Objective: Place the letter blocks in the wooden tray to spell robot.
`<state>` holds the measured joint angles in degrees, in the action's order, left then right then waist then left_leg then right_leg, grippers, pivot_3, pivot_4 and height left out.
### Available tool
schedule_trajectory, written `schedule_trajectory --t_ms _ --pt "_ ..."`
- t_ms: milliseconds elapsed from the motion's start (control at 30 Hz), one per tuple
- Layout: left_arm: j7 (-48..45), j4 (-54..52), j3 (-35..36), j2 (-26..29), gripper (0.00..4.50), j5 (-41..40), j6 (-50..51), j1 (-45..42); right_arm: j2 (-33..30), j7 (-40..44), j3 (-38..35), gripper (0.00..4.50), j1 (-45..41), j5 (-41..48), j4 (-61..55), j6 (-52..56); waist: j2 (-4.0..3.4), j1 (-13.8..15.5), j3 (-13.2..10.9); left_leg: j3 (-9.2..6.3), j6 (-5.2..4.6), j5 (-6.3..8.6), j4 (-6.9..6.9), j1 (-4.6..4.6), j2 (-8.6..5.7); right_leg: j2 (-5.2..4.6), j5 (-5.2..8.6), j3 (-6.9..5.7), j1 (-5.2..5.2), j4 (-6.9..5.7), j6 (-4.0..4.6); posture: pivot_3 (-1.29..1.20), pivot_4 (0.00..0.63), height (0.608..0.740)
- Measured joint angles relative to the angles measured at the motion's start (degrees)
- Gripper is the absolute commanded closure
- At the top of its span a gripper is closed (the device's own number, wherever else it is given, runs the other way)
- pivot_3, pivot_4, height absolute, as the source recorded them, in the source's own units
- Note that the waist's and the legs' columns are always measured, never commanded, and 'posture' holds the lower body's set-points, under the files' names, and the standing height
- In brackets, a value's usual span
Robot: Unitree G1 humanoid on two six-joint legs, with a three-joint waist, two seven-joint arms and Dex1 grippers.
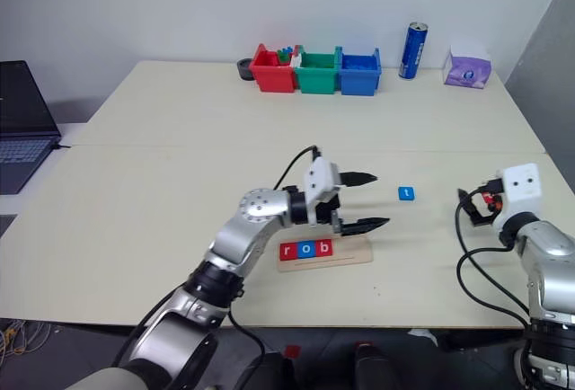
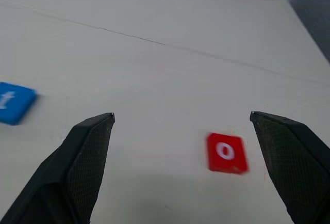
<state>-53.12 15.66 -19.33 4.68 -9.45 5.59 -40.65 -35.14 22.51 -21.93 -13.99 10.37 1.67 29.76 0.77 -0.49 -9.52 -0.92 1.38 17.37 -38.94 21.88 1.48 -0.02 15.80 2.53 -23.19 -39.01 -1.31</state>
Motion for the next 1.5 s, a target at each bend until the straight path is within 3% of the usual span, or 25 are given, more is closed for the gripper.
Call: schedule_trajectory --t_ms 400,867,1000,1200,1400,1500 --pt "2.33 8.41 -0.32 -5.66 0.0 2.84 -4.77 -3.53 -0.76 1.39 0.82 0.03 -6.97 -0.06 20.8 -8.26 -0.08 -0.91 0.04 0.19 0.0 0.0 0.03 0.0 0.01 0.02 0.0 0.02 -0.01 0.01 -0.01 0.0 0.15 0.74" --pt "1.69 9.37 -0.18 -5.67 0.0 3.09 -4.73 -3.75 -0.79 4.7 3.11 0.03 -16.95 -0.14 39.93 -15.75 -0.1 -1.14 0.05 0.2 0.01 -0.01 0.03 0.0 0.03 0.01 0.0 0.04 -0.01 0.01 0.0 0.0 0.15 0.74" --pt "1.17 9.35 -0.17 -5.64 0.0 3.08 -4.7 -3.74 -1.26 5.1 4.24 0.91 -17.32 -0.44 41.49 -17.7 -0.1 -1.15 0.05 0.19 0.01 -0.01 0.03 0.0 0.04 0.0 0.0 0.05 -0.01 0.0 0.0 0.0 0.15 0.74" --pt "1.01 9.35 -0.17 -5.66 0.0 3.06 -4.7 -3.7 -1.75 4.99 5.33 3.04 -17.38 -1.28 41.83 -18.86 -0.1 -1.13 0.05 0.19 0.02 -0.02 0.02 0.0 0.04 -0.01 0.0 0.06 -0.01 0.0 -0.01 0.0 0.15 0.74" --pt "0.59 9.33 -0.15 -5.63 0.0 3.06 -4.75 -3.71 -1.75 2.94 5.32 3.04 -15.87 -1.38 39.02 -17.39 -0.1 -1.12 0.05 0.18 0.03 -0.02 0.02 0.02 0.05 -0.02 0.0 0.09 -0.01 0.0 -0.01 0.0 0.15 0.74" --pt "-0.51 7.35 -0.12 -4.0 0.0 2.92 -4.66 -2.76 -0.24 1.72 5.76 3.04 -10.98 -1.08 27.81 -11.66 -0.12 -1.11 0.06 0.07 0.03 -0.02 0.04 0.05 0.1 0.0 0.0 0.14 -0.01 -0.01 -0.01 0.0 0.15 0.74"
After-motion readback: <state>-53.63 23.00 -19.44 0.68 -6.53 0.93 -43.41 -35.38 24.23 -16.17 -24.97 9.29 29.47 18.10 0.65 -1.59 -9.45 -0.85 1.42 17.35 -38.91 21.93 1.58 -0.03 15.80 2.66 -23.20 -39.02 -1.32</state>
